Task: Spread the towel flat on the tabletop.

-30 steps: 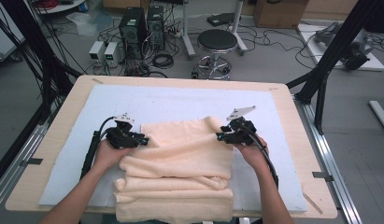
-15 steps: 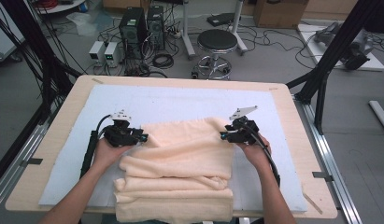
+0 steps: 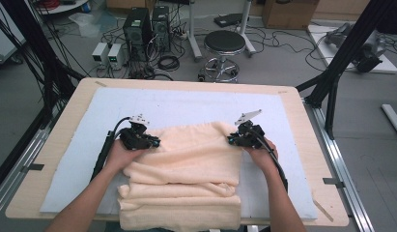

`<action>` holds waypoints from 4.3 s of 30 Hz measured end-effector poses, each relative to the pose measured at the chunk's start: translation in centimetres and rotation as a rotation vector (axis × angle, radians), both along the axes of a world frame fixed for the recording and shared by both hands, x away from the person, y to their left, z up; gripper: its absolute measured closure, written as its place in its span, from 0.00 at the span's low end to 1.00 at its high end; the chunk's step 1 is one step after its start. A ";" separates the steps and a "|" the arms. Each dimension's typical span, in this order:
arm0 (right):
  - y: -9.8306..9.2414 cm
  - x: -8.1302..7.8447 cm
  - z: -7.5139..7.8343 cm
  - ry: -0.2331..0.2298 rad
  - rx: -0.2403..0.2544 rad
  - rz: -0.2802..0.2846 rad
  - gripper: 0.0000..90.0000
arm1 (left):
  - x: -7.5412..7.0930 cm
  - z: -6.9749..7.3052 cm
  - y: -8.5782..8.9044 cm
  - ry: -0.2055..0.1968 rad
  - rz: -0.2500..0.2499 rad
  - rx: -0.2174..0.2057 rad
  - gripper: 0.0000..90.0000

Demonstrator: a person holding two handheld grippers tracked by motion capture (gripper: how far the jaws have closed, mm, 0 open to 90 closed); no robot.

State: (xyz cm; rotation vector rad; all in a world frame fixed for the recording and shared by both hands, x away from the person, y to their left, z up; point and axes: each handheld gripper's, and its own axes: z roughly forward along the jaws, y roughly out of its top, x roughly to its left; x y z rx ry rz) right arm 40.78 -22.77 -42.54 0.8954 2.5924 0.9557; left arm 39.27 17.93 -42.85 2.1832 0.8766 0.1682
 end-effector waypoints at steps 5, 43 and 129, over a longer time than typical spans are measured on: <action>-0.1 -0.7 1.2 -0.022 0.023 0.021 0.91 | 0.0 1.0 1.8 -0.032 0.052 -0.007 0.95; 0.2 -0.2 -0.6 0.044 0.019 -0.012 0.71 | 1.7 -0.2 2.1 0.022 0.053 0.032 0.66; -1.0 -2.1 5.4 -0.031 0.136 0.057 0.94 | -0.1 4.4 4.5 -0.114 0.092 -0.091 0.96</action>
